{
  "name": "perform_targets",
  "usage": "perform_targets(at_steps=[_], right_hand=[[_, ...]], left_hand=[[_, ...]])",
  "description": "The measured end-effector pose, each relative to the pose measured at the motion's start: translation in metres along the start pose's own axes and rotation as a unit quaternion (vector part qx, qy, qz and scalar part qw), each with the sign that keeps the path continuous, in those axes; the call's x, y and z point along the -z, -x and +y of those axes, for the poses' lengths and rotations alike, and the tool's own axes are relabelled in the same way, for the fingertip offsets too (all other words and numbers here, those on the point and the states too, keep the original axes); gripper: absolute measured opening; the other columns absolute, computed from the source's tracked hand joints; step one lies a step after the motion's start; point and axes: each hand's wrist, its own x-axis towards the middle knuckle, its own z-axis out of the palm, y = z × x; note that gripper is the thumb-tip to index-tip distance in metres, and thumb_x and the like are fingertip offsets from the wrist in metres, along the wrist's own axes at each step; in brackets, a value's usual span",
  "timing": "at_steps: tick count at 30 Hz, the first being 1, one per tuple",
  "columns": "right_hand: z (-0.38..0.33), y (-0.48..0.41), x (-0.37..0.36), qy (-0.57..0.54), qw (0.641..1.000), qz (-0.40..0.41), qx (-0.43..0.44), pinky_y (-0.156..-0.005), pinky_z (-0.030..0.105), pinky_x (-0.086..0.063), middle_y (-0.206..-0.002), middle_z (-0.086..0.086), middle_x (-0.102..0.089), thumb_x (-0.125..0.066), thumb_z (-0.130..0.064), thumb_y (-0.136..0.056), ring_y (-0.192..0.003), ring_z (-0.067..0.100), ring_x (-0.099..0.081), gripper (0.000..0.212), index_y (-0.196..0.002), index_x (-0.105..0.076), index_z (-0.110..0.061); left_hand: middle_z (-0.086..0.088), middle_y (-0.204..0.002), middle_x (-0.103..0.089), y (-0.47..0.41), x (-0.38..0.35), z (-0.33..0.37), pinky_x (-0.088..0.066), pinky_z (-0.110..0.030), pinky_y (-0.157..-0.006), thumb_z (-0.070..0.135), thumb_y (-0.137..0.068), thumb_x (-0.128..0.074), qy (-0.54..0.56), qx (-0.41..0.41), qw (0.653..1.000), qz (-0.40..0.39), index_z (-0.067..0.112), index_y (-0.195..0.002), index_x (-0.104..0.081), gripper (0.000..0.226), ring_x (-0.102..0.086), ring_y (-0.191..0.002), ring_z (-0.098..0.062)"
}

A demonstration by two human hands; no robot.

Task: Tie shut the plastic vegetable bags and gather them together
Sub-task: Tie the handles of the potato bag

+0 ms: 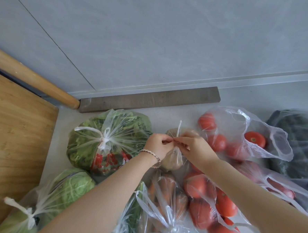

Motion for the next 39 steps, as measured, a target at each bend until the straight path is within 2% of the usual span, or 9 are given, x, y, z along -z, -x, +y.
perform_targets(at_steps=[7, 10, 13, 17, 23, 27, 30, 34, 39], right_hand=[[-0.004, -0.016, -0.007, 0.069, 0.997, -0.010, 0.033, -0.036, 0.032, -0.050, -0.056, 0.012, -0.061, -0.064, -0.006, -0.054, -0.042, 0.027, -0.059, 0.008, -0.058, -0.070, -0.005], [-0.004, -0.015, -0.004, 0.054, 0.997, -0.033, 0.035, -0.045, 0.029, -0.048, -0.057, 0.012, -0.063, -0.065, -0.002, -0.054, -0.047, 0.029, -0.060, 0.009, -0.061, -0.071, -0.003], [-0.005, -0.011, 0.005, -0.008, 0.997, -0.047, -0.053, -0.062, 0.025, -0.045, -0.069, 0.013, -0.066, -0.067, 0.001, -0.070, -0.061, 0.020, -0.057, 0.011, -0.079, -0.073, -0.001], [-0.008, -0.011, 0.015, -0.114, 0.983, -0.058, -0.130, -0.053, 0.006, -0.040, -0.058, -0.011, -0.055, -0.065, 0.005, -0.069, -0.048, -0.003, -0.050, 0.020, -0.069, -0.066, -0.015], [0.003, -0.021, 0.028, -0.236, 0.913, -0.212, -0.258, -0.049, 0.016, -0.037, -0.050, -0.006, -0.056, -0.060, 0.011, -0.071, -0.046, 0.007, -0.045, 0.026, -0.068, -0.069, -0.014], [0.003, -0.008, 0.018, -0.183, 0.962, -0.114, -0.168, -0.054, 0.013, -0.046, -0.053, -0.015, -0.065, -0.066, 0.008, -0.074, -0.049, 0.001, -0.056, 0.027, -0.074, -0.075, -0.018], [0.001, 0.000, 0.007, -0.010, 0.999, -0.010, 0.044, -0.057, 0.022, -0.050, -0.070, 0.000, -0.071, -0.060, -0.007, -0.077, -0.064, 0.009, -0.061, 0.017, -0.078, -0.076, -0.013], [0.009, 0.002, -0.002, 0.130, 0.979, 0.005, 0.158, -0.043, 0.023, -0.051, -0.066, 0.002, -0.067, -0.050, -0.020, -0.078, -0.057, 0.017, -0.064, 0.025, -0.073, -0.073, -0.012], [0.013, 0.001, 0.004, 0.239, 0.946, -0.067, 0.206, -0.043, 0.031, -0.051, -0.071, 0.007, -0.061, -0.069, -0.006, -0.067, -0.057, 0.023, -0.059, 0.007, -0.072, -0.065, -0.008]], left_hand=[[-0.015, -0.091, -0.072, 0.003, 0.006, -0.001, -0.044, -0.005, -0.064, 0.013, -0.079, -0.068, -0.013, -0.019, 0.999, 0.029, 0.001, -0.090, -0.071, 0.017, -0.058, -0.072, -0.011], [-0.013, -0.092, -0.073, 0.006, 0.006, 0.000, -0.045, -0.018, -0.073, 0.016, -0.080, -0.067, -0.037, -0.034, 0.998, 0.029, 0.003, -0.089, -0.072, 0.016, -0.059, -0.076, -0.011], [-0.010, -0.094, -0.072, 0.007, 0.003, -0.001, -0.040, -0.016, -0.073, 0.018, -0.081, -0.066, -0.055, -0.048, 0.997, 0.041, 0.005, -0.091, -0.071, 0.018, -0.057, -0.078, -0.009], [-0.011, -0.092, -0.070, 0.008, -0.001, -0.002, -0.036, -0.012, -0.067, 0.017, -0.083, -0.063, -0.077, -0.068, 0.993, 0.062, 0.003, -0.087, -0.070, 0.016, -0.054, -0.077, -0.010], [-0.013, -0.092, -0.067, 0.006, -0.005, -0.002, -0.035, -0.006, -0.064, 0.016, -0.083, -0.064, -0.083, -0.097, 0.990, 0.064, 0.001, -0.090, -0.070, 0.018, -0.053, -0.079, -0.013], [-0.010, -0.093, -0.064, 0.004, -0.010, -0.003, -0.036, -0.011, -0.068, 0.016, -0.084, -0.062, -0.044, -0.057, 0.996, 0.047, 0.002, -0.095, -0.069, 0.019, -0.054, -0.085, -0.016], [-0.005, -0.092, -0.061, 0.003, -0.008, -0.006, -0.040, -0.020, -0.078, 0.013, -0.086, -0.059, 0.023, 0.006, 0.999, 0.022, 0.003, -0.099, -0.067, 0.019, -0.055, -0.088, -0.015], [-0.005, -0.089, -0.063, 0.004, -0.004, -0.006, -0.041, -0.023, -0.079, 0.013, -0.086, -0.060, 0.069, 0.064, 0.996, -0.009, 0.002, -0.100, -0.067, 0.019, -0.056, -0.084, -0.015], [-0.014, -0.092, -0.066, 0.005, -0.003, 0.002, -0.041, -0.025, -0.078, 0.013, -0.085, -0.060, 0.059, 0.077, 0.995, -0.015, -0.001, -0.098, -0.067, 0.020, -0.055, -0.084, -0.017]])
